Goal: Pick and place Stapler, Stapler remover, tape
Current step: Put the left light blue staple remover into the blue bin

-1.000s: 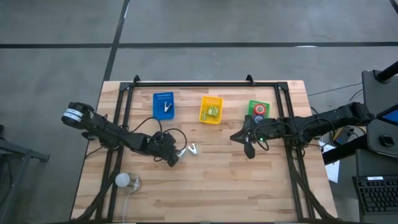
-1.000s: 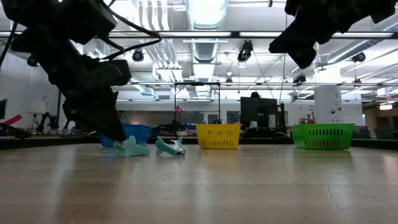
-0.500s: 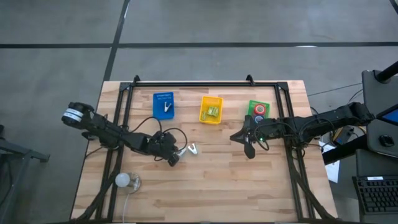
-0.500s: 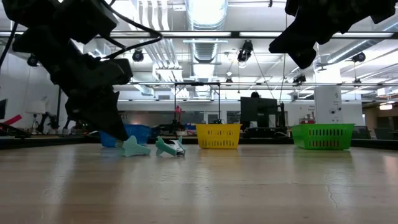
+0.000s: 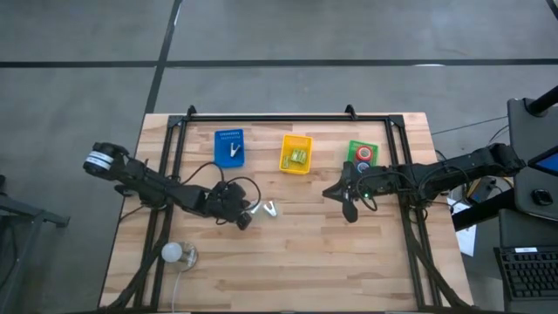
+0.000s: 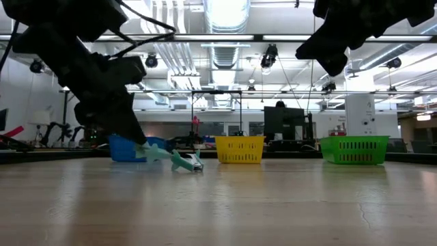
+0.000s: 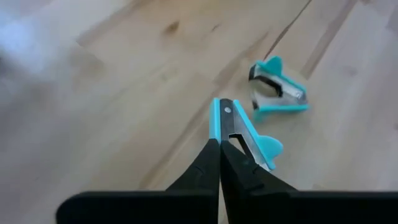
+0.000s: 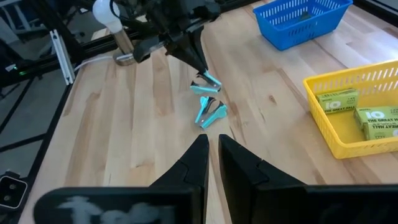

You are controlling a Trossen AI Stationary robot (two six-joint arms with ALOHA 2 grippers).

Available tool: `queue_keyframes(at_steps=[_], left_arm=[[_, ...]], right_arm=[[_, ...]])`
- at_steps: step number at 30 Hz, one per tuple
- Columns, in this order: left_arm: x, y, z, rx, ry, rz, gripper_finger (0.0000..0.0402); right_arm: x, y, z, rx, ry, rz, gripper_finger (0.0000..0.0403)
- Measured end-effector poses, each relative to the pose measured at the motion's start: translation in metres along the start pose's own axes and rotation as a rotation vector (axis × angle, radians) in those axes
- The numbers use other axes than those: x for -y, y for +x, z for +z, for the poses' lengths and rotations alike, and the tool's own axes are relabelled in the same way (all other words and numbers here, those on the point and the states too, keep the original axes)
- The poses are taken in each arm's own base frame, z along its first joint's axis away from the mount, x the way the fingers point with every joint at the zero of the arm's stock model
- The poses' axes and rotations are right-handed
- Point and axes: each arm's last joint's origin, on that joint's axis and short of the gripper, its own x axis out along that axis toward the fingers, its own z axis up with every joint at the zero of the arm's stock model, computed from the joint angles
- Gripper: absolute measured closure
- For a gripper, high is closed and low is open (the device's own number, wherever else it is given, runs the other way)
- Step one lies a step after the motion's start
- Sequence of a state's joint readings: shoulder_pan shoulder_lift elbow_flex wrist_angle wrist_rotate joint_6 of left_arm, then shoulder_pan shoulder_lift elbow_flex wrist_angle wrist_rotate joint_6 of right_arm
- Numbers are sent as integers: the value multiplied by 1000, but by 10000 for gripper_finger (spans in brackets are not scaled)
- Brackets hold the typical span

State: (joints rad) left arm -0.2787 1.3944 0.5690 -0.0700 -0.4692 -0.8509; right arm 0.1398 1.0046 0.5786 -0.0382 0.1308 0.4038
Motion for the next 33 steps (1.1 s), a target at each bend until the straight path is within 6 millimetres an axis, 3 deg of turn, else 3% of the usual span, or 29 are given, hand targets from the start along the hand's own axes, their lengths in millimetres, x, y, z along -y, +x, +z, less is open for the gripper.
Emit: queue_keyframes(at_steps=[9, 21, 33], left_arm=[[-2, -15, 10, 72, -6, -7, 400], [-25, -44, 30, 352, -50, 265, 401], [-73, -35, 53, 348, -98, 561, 401]], right_arm=[[1, 1, -3, -1, 0, 0, 369], [1, 1, -3, 7, 8, 3, 369], [2, 1, -4, 5, 6, 3, 369]])
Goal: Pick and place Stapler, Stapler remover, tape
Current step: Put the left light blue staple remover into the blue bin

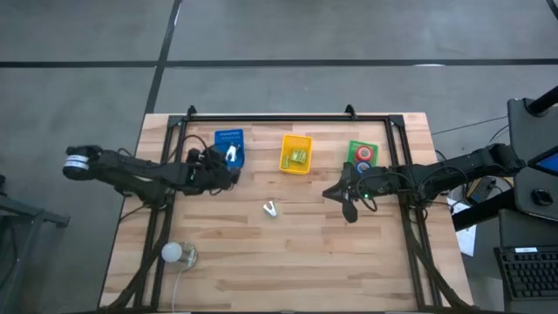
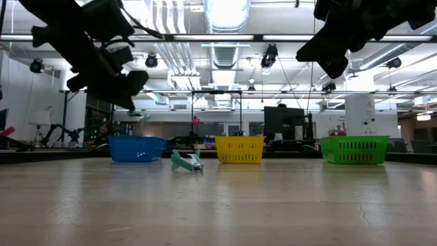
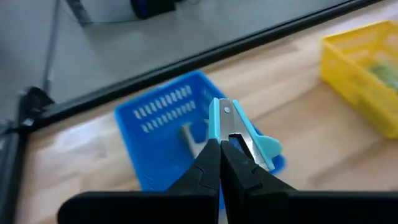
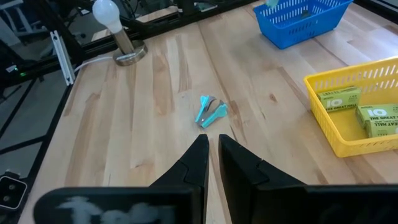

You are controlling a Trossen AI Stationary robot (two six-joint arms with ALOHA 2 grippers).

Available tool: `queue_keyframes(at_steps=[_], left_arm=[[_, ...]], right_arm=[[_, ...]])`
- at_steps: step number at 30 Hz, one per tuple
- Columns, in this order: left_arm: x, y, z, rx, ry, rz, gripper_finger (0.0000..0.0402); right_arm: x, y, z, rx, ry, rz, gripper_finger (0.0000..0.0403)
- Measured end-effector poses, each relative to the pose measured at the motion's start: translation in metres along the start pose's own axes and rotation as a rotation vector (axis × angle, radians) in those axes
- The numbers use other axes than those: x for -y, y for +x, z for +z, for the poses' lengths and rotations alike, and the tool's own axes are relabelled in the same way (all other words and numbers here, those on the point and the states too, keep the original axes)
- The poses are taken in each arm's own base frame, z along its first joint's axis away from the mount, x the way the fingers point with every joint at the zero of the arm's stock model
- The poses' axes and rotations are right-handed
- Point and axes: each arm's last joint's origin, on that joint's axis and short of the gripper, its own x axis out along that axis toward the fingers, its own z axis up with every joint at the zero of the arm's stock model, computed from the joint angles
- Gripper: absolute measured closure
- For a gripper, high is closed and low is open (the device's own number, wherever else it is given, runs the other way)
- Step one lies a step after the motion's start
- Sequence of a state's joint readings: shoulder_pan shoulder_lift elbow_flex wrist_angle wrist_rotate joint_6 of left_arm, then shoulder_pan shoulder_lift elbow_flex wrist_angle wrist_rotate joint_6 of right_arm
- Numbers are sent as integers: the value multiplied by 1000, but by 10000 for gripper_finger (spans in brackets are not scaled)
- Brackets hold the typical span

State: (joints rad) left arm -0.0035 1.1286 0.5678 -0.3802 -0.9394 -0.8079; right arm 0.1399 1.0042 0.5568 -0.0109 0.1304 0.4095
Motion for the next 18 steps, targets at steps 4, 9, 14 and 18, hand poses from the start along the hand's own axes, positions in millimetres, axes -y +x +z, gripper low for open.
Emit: queue_keyframes(at_steps=[4, 9, 14, 18], left_arm=[[-10, 14, 7, -17, 5, 68, 401], [-19, 32, 9, -103, -5, 94, 400], [-25, 51, 6, -159, 27, 163, 395], [-23, 60, 4, -161, 23, 178, 395]], right_arm=[[0, 0, 0, 1, -2, 0, 369], [0, 0, 0, 0, -3, 0, 369], [0, 0, 0, 0, -9, 0, 369], [0, 0, 0, 0, -10, 0, 369]])
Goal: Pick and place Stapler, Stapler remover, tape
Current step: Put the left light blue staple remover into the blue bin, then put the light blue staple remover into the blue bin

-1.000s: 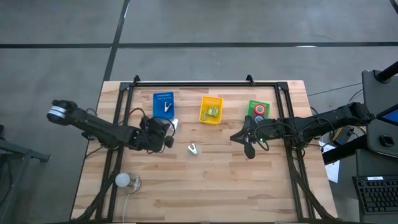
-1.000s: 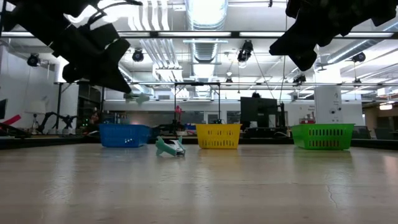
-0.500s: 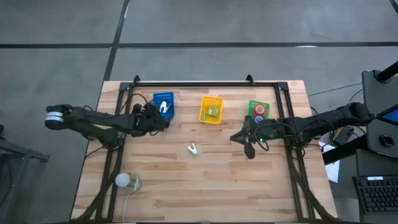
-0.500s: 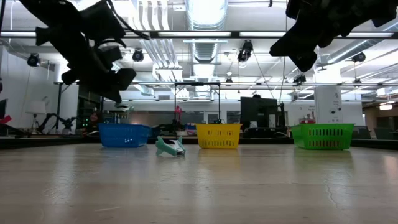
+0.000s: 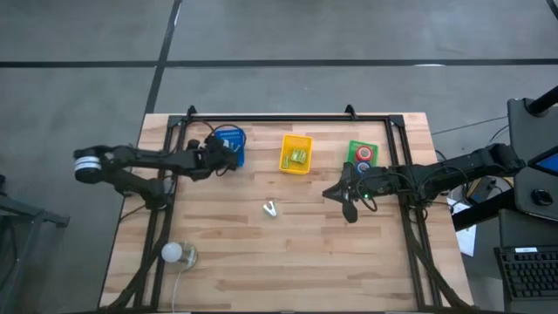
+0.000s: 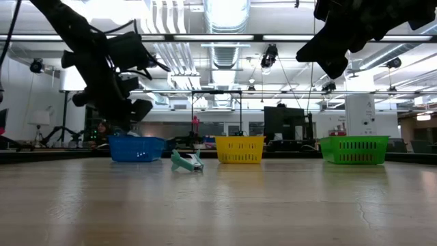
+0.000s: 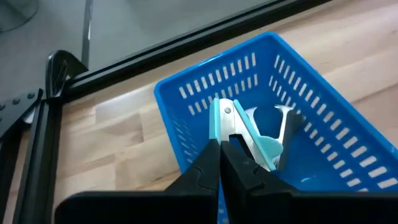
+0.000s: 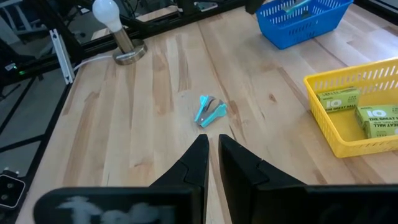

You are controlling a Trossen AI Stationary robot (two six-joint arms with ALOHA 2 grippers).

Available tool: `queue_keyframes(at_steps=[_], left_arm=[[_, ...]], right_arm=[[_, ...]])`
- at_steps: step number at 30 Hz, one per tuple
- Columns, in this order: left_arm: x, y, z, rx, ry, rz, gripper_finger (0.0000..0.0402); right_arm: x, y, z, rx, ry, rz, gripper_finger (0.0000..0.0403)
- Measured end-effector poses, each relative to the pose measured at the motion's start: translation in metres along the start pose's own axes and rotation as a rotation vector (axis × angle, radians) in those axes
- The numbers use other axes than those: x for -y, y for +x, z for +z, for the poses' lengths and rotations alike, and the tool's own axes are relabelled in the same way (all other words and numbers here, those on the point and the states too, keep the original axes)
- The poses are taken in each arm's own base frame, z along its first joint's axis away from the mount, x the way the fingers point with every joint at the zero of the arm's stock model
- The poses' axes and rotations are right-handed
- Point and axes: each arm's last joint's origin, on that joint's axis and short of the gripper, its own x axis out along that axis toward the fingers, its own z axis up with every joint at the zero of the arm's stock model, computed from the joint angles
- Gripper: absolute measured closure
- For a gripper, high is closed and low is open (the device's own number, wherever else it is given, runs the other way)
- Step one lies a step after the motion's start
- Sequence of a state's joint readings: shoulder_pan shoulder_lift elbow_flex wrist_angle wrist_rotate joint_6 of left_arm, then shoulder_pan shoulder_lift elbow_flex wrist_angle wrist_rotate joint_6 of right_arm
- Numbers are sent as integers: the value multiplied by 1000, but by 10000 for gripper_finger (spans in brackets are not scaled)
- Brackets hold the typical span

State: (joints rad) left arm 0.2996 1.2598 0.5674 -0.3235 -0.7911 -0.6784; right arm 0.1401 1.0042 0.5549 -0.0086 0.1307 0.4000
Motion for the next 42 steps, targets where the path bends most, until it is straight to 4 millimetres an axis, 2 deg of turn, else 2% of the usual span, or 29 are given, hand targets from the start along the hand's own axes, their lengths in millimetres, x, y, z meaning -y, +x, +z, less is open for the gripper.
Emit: queue_keyframes(at_steps=[9, 18, 23, 28, 35, 39, 42], left_arm=[[4, 8, -2, -11, 31, 6, 370], [8, 5, 4, 20, 99, -20, 300], [19, -11, 13, 82, 172, -119, 279], [33, -34, 13, 142, 375, -321, 278], [57, -69, -10, 164, 705, -731, 290], [68, -90, -22, 194, 745, -893, 298], [72, -102, -26, 253, 763, -936, 303]], right_arm=[[0, 0, -1, -3, -1, -1, 369], [0, 0, -1, -4, -1, -2, 369], [1, 0, -1, -5, -3, -2, 369], [1, 0, -1, -6, -15, -3, 369], [1, 0, -1, -6, -15, -3, 369], [1, 0, -1, -5, -15, -3, 369], [1, 0, -1, -5, -12, -3, 369]])
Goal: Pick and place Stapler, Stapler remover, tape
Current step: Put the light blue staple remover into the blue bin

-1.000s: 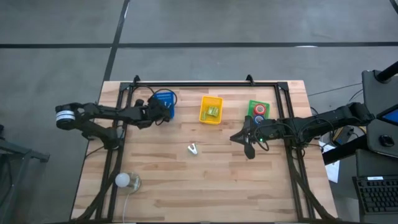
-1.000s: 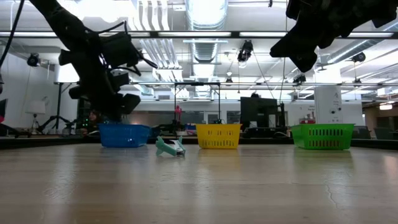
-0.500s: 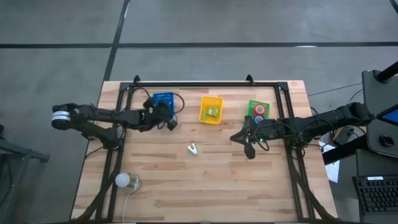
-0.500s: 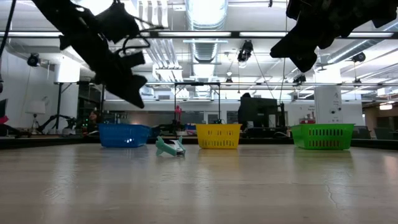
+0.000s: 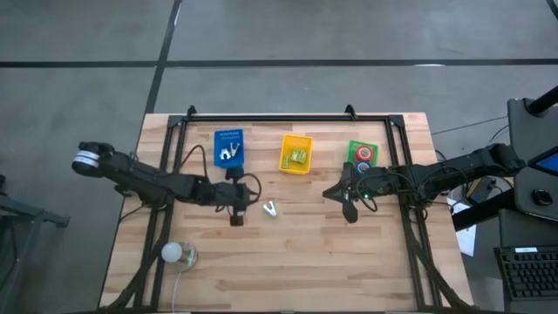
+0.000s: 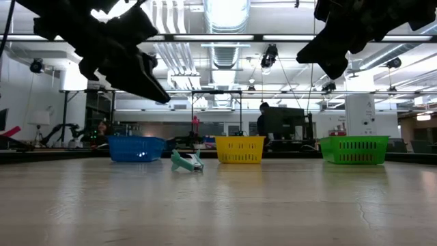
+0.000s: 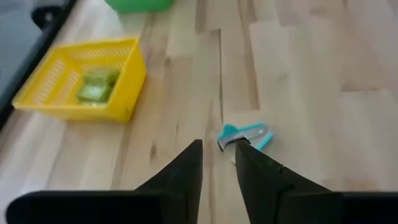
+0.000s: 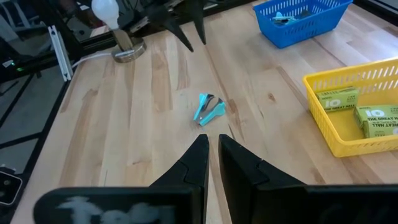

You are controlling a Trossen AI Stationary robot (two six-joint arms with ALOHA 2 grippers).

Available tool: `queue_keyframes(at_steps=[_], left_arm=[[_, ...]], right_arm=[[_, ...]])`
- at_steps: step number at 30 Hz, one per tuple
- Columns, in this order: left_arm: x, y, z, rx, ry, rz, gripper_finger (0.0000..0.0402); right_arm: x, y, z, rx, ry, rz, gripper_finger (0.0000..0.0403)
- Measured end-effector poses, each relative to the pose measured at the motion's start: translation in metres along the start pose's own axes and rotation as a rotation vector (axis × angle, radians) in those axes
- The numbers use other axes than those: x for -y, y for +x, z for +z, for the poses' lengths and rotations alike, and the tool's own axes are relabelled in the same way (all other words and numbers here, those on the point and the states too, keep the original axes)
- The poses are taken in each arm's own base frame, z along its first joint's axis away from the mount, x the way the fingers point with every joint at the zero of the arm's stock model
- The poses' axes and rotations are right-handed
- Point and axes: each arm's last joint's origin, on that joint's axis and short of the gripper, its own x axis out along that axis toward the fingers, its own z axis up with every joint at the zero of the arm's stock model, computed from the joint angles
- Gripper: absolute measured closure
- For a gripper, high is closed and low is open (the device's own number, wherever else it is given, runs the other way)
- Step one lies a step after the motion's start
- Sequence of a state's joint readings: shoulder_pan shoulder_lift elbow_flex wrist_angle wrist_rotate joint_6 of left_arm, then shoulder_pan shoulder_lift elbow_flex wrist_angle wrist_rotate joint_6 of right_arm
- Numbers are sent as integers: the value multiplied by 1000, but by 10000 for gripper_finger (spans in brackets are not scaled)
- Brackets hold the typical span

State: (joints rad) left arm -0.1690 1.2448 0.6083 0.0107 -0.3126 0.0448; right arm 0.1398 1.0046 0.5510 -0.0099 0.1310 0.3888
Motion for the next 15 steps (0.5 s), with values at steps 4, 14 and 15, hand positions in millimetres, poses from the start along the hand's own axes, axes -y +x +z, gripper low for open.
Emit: queue_keyframes(at_steps=[4, 14, 15], left_arm=[[6, 3, 0, 10, 23, 28, 307], [20, 30, -1, 44, 14, 6, 307], [21, 32, -1, 38, 1, 6, 307]], right_arm=[[0, 0, 0, 5, 3, 2, 369], [-1, 0, 1, 14, 5, 6, 369], [-1, 0, 1, 14, 6, 6, 369]])
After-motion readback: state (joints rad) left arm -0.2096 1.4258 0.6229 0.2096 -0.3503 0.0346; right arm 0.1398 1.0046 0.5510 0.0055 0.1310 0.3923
